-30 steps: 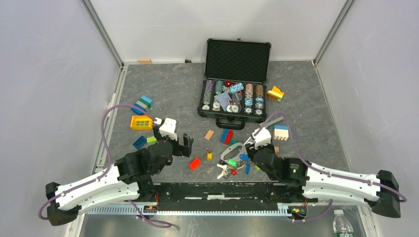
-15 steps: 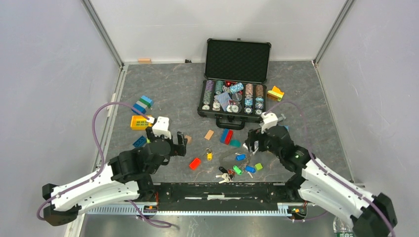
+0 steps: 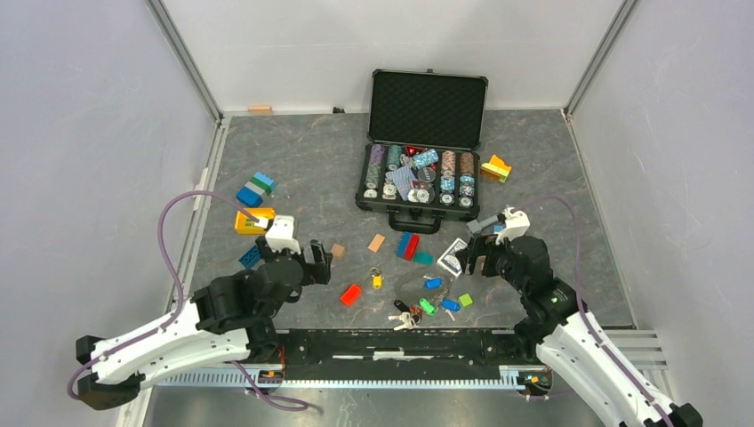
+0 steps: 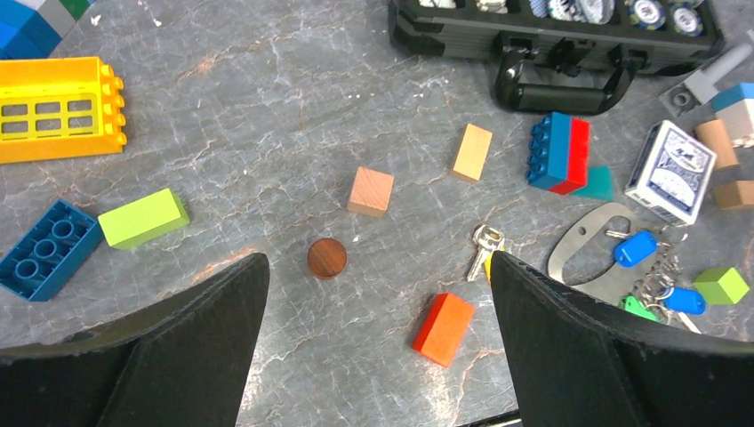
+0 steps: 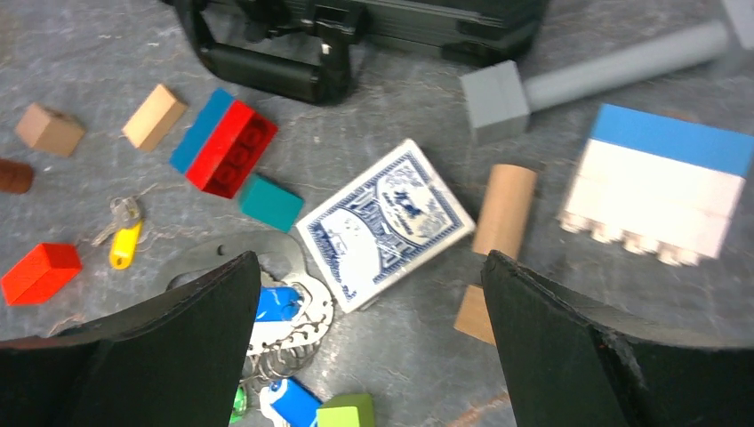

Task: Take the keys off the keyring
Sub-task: Reset both arms

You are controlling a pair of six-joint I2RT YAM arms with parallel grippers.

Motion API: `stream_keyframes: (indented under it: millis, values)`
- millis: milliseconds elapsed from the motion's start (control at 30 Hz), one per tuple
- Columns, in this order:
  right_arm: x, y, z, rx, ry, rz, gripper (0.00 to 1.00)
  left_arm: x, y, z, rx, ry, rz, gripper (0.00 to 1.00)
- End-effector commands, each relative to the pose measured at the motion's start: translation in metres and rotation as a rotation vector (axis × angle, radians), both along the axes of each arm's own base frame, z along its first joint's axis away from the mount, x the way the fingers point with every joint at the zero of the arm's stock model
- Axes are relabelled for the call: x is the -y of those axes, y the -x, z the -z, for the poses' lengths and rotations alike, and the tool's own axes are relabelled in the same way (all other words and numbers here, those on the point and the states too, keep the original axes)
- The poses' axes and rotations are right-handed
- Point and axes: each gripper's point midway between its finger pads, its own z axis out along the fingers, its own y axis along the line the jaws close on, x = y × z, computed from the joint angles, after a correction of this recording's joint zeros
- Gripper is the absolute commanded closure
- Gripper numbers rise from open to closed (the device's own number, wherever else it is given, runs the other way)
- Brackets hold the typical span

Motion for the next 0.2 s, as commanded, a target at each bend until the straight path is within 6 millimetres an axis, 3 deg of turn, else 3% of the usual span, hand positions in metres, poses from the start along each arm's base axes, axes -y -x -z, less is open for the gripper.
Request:
stream_keyframes:
  millis: [0,167]
  values:
    - [0.027,-0.005,-0.011,0.001,0.046,0.150,0.02,-0.004,-0.003,0.010,-0.015,0.022,-0.067,0.00]
    - [0.039,-0.003,-0.004,-0.025,0.095,0.199,0.02,-0.006,-0.006,0.018,-0.015,0.001,-0.097,0.00]
